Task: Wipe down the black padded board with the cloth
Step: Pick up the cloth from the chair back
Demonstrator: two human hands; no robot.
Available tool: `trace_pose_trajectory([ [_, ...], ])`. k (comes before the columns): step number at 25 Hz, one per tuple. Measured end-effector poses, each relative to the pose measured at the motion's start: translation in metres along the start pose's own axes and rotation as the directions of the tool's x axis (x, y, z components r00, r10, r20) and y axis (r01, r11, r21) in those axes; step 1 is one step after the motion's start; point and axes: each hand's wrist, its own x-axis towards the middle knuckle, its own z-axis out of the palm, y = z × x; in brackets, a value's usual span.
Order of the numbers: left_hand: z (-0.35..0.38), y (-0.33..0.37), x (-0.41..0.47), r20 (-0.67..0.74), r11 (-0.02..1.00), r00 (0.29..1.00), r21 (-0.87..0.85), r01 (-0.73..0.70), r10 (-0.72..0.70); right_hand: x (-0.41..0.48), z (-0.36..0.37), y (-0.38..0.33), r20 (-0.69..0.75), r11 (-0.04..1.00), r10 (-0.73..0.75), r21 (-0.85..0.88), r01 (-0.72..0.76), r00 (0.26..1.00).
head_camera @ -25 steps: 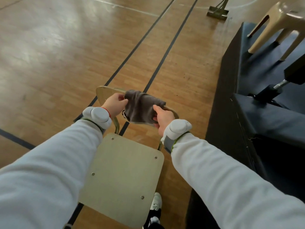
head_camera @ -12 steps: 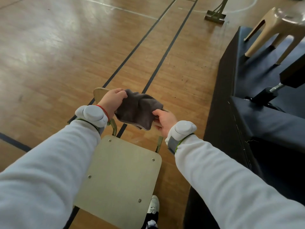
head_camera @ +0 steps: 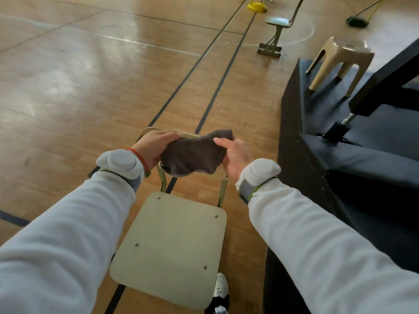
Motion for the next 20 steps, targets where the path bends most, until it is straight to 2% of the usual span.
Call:
trace_pose_trajectory([
  [2, -0.008, -0.012, -0.021, 0.030, 1.000, 0.999, -0.005, -0.028, 0.028, -0.033, 0.007, 0.002, 0.008, 0.994, -0.098, -0.041, 0.098, 0.995],
  [5, -0.014, -0.017, -0.057, 0.015, 0.991, 0.996, -0.105, -0.087, 0.089, -0.082, 0.014, 0.010, -0.014, 0.978, -0.155, -0.143, 0.151, 0.988],
  [7, -0.018, -0.019, -0.089, 0.106, 0.981, 0.985, -0.155, -0.119, 0.136, -0.128, 0.013, 0.018, -0.140, 0.939, -0.207, -0.306, 0.157, 0.968],
  [9, -0.017, -0.016, -0.107, 0.216, 0.989, 0.966, -0.034, -0.141, 0.145, -0.157, 0.004, 0.022, -0.274, 0.908, -0.267, -0.393, 0.145, 0.924],
  [10, -0.013, -0.015, -0.119, 0.275, 0.975, 0.951, 0.130, -0.181, 0.140, -0.175, -0.005, 0.026, -0.309, 0.904, -0.283, -0.401, 0.146, 0.908],
  [12, 0.002, -0.014, -0.137, 0.326, 0.839, 0.934, 0.459, -0.292, 0.146, -0.204, -0.021, 0.030, -0.288, 0.897, -0.281, -0.419, 0.144, 0.915],
  [14, 0.021, -0.011, -0.154, 0.351, 0.695, 0.922, 0.623, -0.359, 0.162, -0.228, -0.034, 0.032, -0.254, 0.850, -0.283, -0.513, 0.119, 0.925],
  [17, 0.056, -0.009, -0.183, 0.437, 0.546, 0.878, 0.695, -0.467, 0.195, -0.270, -0.059, 0.033, -0.306, 0.791, -0.322, -0.607, 0.076, 0.896],
  [20, 0.089, -0.010, -0.207, 0.542, 0.399, 0.827, 0.731, -0.553, 0.151, -0.313, -0.085, 0.032, -0.358, 0.716, -0.356, -0.698, 0.006, 0.863],
])
